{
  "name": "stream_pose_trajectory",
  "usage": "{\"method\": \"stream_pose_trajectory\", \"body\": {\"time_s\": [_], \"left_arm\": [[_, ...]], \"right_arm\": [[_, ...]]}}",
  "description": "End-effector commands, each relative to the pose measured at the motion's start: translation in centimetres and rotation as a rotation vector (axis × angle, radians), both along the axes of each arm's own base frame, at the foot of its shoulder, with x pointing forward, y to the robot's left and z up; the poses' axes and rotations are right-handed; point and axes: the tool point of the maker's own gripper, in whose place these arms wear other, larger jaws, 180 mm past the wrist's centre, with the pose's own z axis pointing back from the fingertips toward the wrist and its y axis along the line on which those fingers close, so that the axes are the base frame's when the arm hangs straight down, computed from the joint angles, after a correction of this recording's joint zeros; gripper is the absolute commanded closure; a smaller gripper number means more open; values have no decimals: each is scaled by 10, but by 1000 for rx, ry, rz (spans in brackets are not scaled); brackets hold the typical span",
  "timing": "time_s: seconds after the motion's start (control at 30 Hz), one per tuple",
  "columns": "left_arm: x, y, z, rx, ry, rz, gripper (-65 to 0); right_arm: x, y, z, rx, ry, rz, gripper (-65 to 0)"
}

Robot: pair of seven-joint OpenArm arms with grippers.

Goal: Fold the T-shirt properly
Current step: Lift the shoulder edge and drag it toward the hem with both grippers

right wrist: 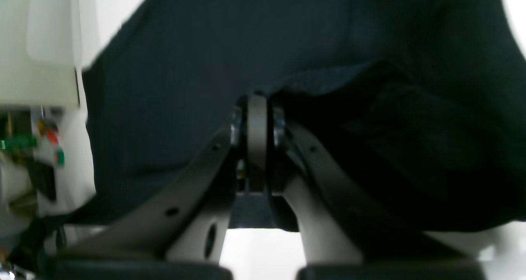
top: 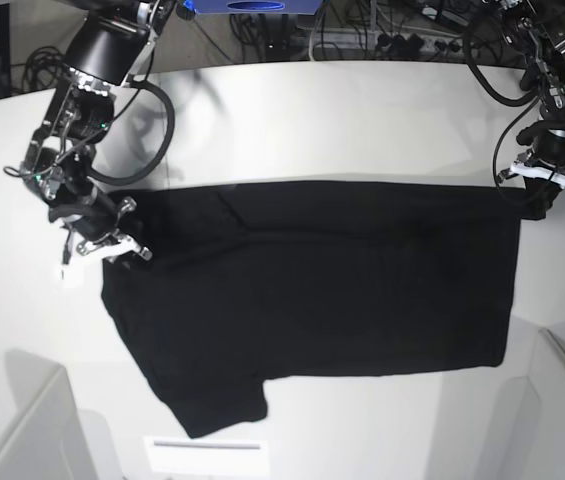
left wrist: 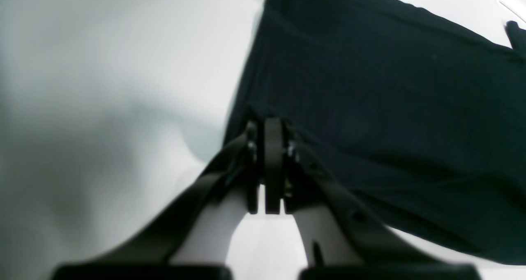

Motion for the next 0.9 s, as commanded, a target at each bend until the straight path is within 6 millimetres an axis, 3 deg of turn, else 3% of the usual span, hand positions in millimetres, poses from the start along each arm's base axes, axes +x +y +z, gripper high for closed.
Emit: {"method": "stream_pose_trajectory", "body": {"time_s": [0.0, 0.23, 0.5, 0.7, 0.87], "left_arm": [[6, 4, 13, 33, -33, -6, 0], [16, 12, 20, 100, -34, 6, 0], [19, 24, -2, 88, 22, 41, 0], [30, 19, 0, 80, 6, 25, 0], [36, 11, -11, 55, 24, 3, 0]], "right_arm": [[14, -2, 19, 0, -66, -6, 0], [20, -1, 24, 5, -79, -6, 0], [23, -1, 16, 21, -62, -15, 0], [26, -2, 17, 23, -79, -32, 0], [28, 1, 9, 42, -56, -29, 0]]}}
